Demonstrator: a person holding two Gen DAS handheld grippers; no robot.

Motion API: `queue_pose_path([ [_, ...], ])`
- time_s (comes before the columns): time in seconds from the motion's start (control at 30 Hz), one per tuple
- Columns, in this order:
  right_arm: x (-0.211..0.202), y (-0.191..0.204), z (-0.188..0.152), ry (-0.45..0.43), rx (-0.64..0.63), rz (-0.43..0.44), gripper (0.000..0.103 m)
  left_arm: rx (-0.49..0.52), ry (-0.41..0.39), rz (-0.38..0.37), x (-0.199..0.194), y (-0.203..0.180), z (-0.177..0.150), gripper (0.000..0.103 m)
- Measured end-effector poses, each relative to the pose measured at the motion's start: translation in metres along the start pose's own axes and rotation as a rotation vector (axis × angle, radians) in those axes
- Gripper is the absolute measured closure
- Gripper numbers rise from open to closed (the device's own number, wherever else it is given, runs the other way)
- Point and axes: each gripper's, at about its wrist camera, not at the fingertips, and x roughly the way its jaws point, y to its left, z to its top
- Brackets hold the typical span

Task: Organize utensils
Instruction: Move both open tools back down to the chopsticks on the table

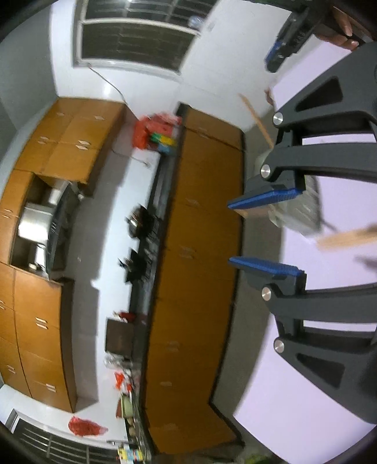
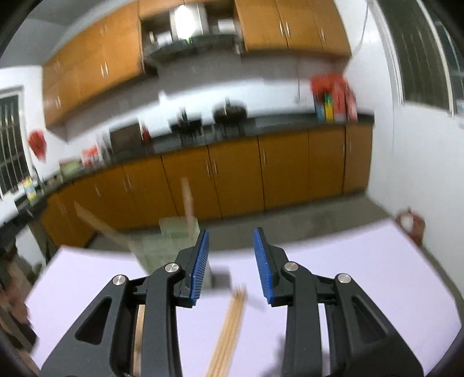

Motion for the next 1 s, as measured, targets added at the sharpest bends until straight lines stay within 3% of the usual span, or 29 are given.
queue_pose_path([
  [0.07, 0.024, -0.008, -0.045, 0.143, 0.008, -0.002, 0.072, 0.013, 0.060, 0.048, 0.000, 0.010, -0.026, 0.068],
  [0.17, 0.050, -0.010, -0.097, 0.310, 0.033, 0.042, 0.085, 0.018, 0.170, 0.066, 0.007, 0.023, -0.070, 0.068],
  [0.3, 0.067, 0.002, -0.143, 0.426, 0.029, 0.071, 0.087, -0.001, 0.298, 0.051, 0.014, 0.028, -0.122, 0.069],
  [0.53, 0.074, 0.013, -0.158, 0.445, -0.011, 0.032, 0.092, 0.003, 0.422, 0.017, 0.026, 0.022, -0.172, 0.069],
  [0.8, 0.067, 0.005, -0.162, 0.425, -0.059, -0.058, 0.095, 0.014, 0.488, -0.020, 0.035, 0.008, -0.192, 0.076],
  [1.0, 0.066, -0.005, -0.161, 0.415, -0.021, -0.058, 0.095, 0.029, 0.526, -0.035, 0.037, -0.002, -0.202, 0.083],
])
